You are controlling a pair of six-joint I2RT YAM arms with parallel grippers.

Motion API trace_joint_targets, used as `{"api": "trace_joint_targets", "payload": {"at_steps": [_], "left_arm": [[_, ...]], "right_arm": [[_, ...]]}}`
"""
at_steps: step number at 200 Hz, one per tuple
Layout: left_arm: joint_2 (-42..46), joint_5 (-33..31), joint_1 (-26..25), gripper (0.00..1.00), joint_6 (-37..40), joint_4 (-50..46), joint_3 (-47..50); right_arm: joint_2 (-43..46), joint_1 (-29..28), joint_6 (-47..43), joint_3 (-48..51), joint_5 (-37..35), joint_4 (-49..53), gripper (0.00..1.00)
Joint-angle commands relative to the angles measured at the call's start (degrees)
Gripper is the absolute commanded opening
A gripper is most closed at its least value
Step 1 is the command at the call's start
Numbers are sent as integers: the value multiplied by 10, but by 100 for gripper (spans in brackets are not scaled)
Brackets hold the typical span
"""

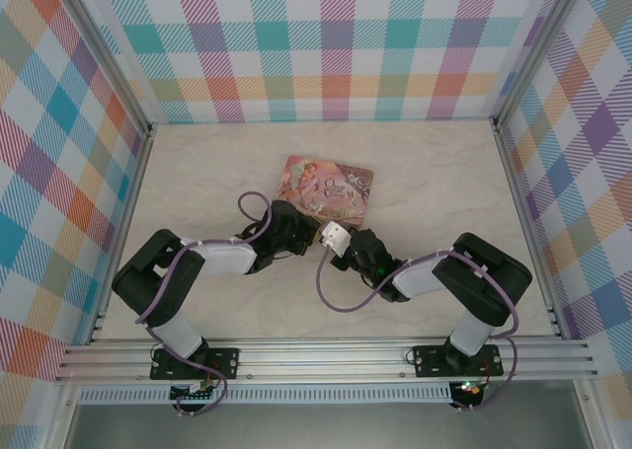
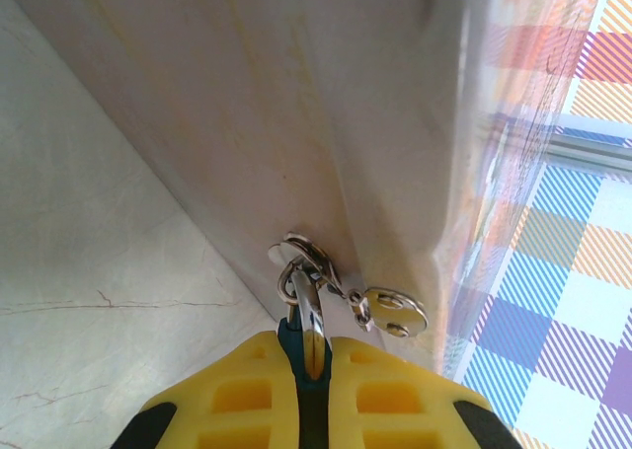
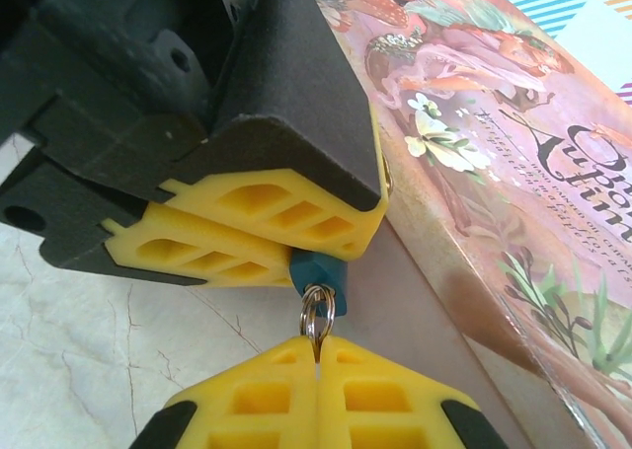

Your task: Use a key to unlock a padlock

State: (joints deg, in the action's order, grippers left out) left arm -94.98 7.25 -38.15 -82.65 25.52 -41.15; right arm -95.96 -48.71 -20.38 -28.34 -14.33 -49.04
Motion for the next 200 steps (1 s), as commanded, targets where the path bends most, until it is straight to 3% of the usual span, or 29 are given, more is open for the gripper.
{"api": "trace_joint_targets", "payload": {"at_steps": [1, 200], "left_arm": [[16, 14, -3, 0, 8, -11, -6], [5, 18, -3, 0, 8, -9, -5]], "right_arm": [[3, 3, -5, -13, 5, -16, 12], [24, 2, -4, -12, 4, -17, 23]]}}
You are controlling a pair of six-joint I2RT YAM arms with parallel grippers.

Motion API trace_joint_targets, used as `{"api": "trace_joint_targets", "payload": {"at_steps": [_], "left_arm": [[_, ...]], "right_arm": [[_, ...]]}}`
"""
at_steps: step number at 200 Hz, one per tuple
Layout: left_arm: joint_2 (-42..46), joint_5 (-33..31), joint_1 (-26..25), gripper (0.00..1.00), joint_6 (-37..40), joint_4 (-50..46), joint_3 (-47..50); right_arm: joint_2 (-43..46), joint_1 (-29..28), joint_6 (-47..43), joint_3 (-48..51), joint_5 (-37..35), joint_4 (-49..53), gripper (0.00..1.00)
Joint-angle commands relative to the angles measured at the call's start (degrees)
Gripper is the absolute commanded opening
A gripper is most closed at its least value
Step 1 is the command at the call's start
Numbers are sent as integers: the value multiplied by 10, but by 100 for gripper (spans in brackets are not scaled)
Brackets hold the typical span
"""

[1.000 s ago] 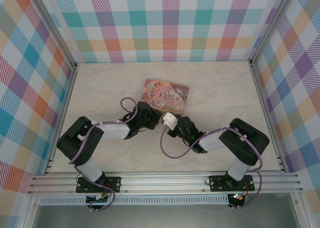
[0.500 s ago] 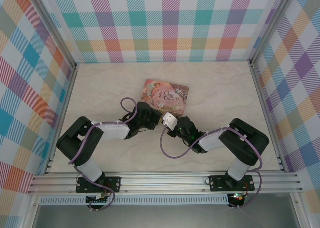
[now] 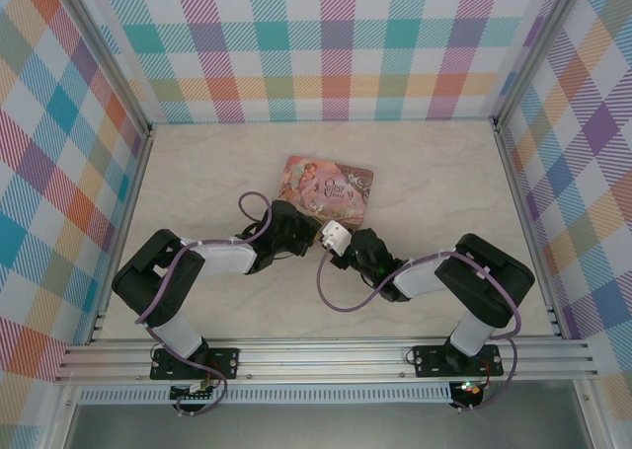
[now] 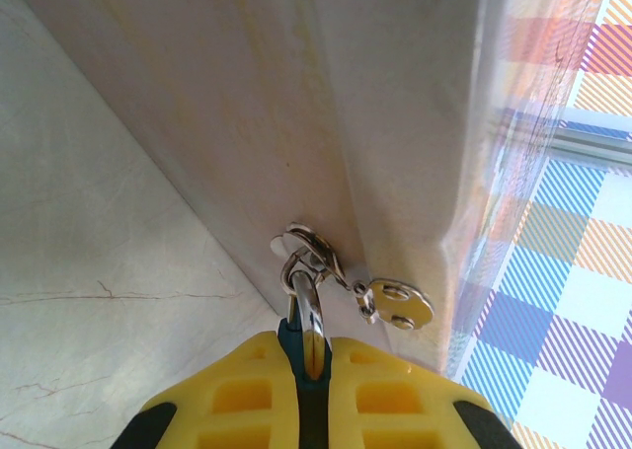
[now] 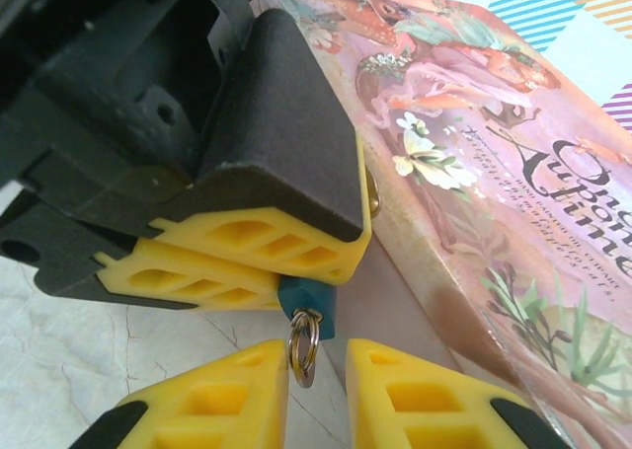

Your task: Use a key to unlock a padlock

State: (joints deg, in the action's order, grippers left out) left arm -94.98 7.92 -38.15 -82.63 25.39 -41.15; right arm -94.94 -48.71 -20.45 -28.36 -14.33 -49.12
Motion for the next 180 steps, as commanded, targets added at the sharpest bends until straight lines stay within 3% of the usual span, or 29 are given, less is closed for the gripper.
{"api": "trace_joint_targets", "payload": {"at_steps": [1, 82, 112, 156, 180], "left_arm": [[5, 11, -3, 0, 8, -7, -5], [8, 14, -3, 0, 8, -6, -7], [11, 14, -3, 0, 8, -6, -8], [13, 14, -3, 0, 8, -7, -8], [13, 15, -3, 0, 7, -7, -8]], "right_arm": [[14, 3, -4, -11, 4, -16, 23], [-6, 4, 16, -26, -3, -6, 10], [-15, 5, 18, -35, -3, 4, 10], [-24, 5, 10, -41, -5, 0, 19], [-25, 6, 10, -40, -5, -2, 16]]}}
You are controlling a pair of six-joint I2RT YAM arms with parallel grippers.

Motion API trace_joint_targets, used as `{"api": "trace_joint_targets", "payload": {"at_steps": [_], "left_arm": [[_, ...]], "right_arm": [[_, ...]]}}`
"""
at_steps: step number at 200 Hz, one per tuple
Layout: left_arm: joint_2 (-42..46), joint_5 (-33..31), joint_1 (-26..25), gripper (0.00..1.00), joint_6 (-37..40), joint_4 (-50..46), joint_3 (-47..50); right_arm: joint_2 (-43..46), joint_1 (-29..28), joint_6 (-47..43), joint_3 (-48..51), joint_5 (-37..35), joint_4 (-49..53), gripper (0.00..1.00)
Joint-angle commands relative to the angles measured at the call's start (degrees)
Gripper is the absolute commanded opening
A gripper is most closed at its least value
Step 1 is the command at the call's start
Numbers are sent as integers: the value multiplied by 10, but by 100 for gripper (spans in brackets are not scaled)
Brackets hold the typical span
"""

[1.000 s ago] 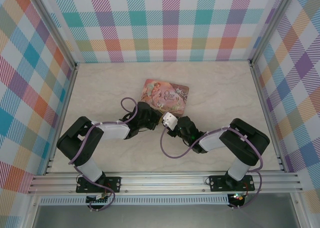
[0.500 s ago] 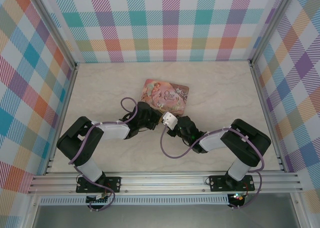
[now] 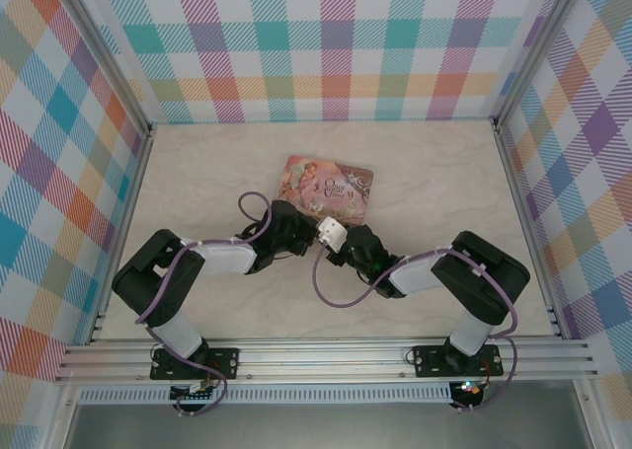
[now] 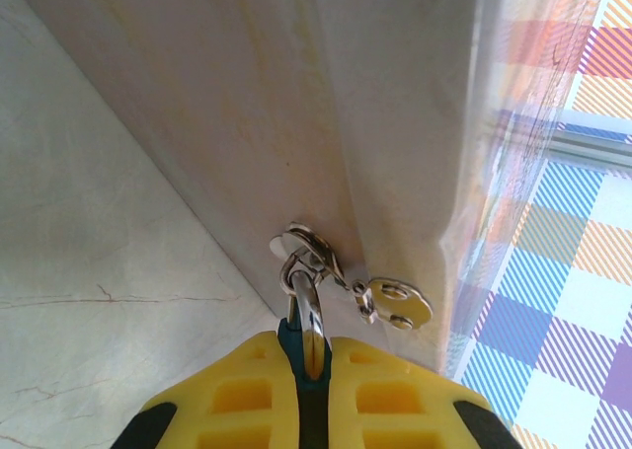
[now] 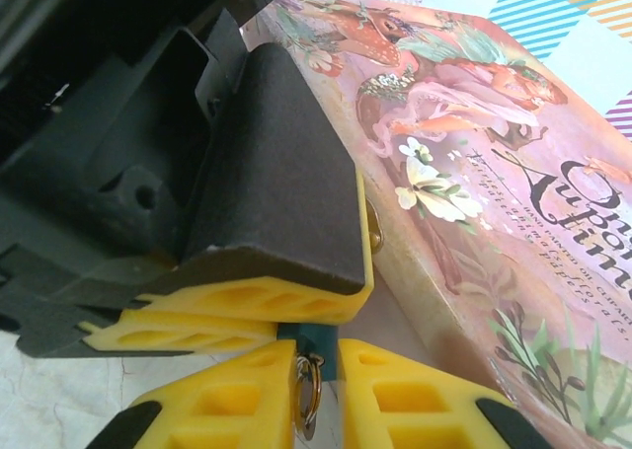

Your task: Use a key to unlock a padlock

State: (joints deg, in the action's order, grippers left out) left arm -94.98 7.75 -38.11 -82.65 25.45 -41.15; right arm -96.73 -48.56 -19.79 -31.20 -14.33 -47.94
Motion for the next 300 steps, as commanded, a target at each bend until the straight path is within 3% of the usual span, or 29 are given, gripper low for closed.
{"api": "trace_joint_targets", "payload": {"at_steps": [1, 44, 75, 128, 207, 272, 300], "left_arm": [[13, 16, -3, 0, 7, -8, -8], [15, 12, -4, 0, 8, -8, -5], [16, 13, -4, 0, 7, -5, -4], [21, 13, -4, 0, 4, 1, -2], [28, 7, -7, 0, -8, 22, 12], [28, 7, -9, 0, -17, 47, 19], [32, 4, -8, 0, -16, 37, 16]], "right_arm": [[-6, 5, 4, -11, -5, -14, 16], [-3, 7, 17, -5, -6, -14, 0], [15, 12, 67, -1, 6, 6, 0], [35, 15, 271, -39, 78, 78, 0], [26, 39, 485, -46, 161, 55, 0], [19, 60, 511, -36, 186, 52, 0], [38, 65, 461, -30, 179, 62, 0]]}}
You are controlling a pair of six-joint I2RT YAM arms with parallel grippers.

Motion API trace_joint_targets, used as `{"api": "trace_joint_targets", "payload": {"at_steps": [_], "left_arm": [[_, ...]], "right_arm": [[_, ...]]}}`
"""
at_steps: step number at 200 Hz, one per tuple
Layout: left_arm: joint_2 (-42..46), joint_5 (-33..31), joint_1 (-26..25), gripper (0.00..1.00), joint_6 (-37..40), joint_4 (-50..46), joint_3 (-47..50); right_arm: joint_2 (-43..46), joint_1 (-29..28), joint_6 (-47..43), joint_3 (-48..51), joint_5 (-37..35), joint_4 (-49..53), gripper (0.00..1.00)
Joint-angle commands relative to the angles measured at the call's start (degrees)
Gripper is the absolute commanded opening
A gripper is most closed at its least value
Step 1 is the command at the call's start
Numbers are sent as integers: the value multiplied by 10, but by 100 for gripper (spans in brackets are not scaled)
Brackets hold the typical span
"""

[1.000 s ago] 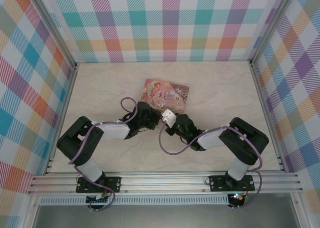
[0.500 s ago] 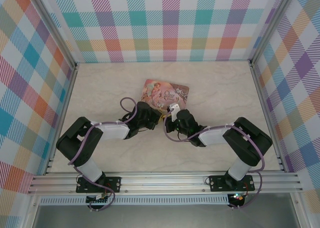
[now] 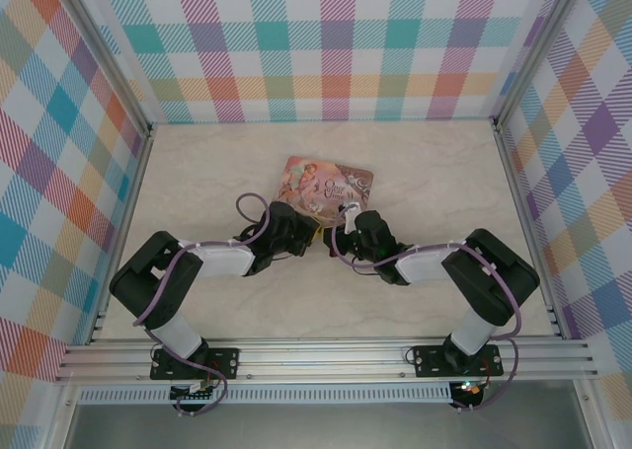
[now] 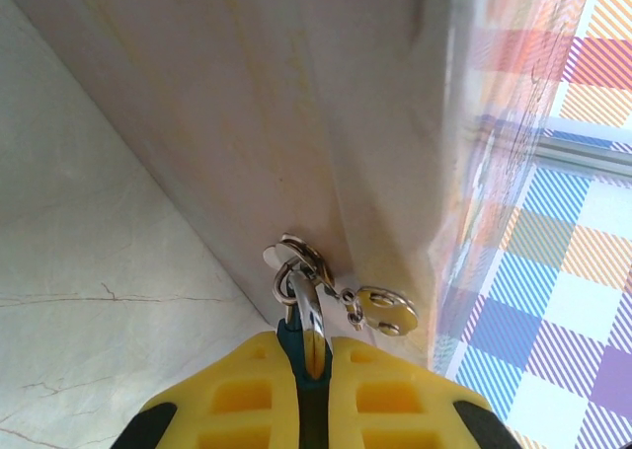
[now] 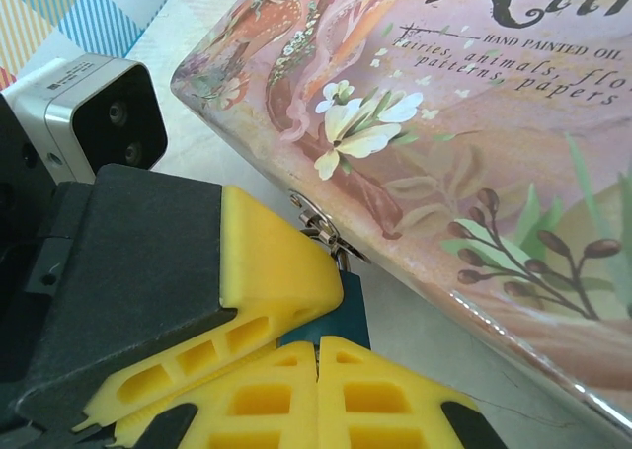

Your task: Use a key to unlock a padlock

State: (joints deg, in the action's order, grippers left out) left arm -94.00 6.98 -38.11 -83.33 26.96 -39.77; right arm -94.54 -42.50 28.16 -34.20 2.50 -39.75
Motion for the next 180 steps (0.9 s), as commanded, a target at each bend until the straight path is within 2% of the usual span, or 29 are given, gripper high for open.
{"api": "trace_joint_targets", "payload": {"at_steps": [1, 51, 74, 94, 106, 129, 180], "left_arm": [[22, 11, -8, 0, -9, 22, 2], [25, 13, -7, 0, -14, -10, -19], [34, 12, -5, 0, -13, -26, -23], [41, 19, -2, 0, -16, -27, -22], [43, 29, -1, 0, -12, -29, -22], [44, 47, 1, 0, 5, -36, -24], [58, 53, 5, 0, 81, -24, -2]], "right_arm": [[17, 4, -22, 1, 10, -19, 0], [74, 20, -141, 50, 2, -26, 37], [116, 28, -202, 63, 17, 1, 47], [138, 26, -277, 53, 45, 56, 48], [139, 16, -319, 54, 36, 69, 49], [130, -27, -411, 75, -66, 25, 50], [81, -102, -495, 100, -231, -47, 53]]}}
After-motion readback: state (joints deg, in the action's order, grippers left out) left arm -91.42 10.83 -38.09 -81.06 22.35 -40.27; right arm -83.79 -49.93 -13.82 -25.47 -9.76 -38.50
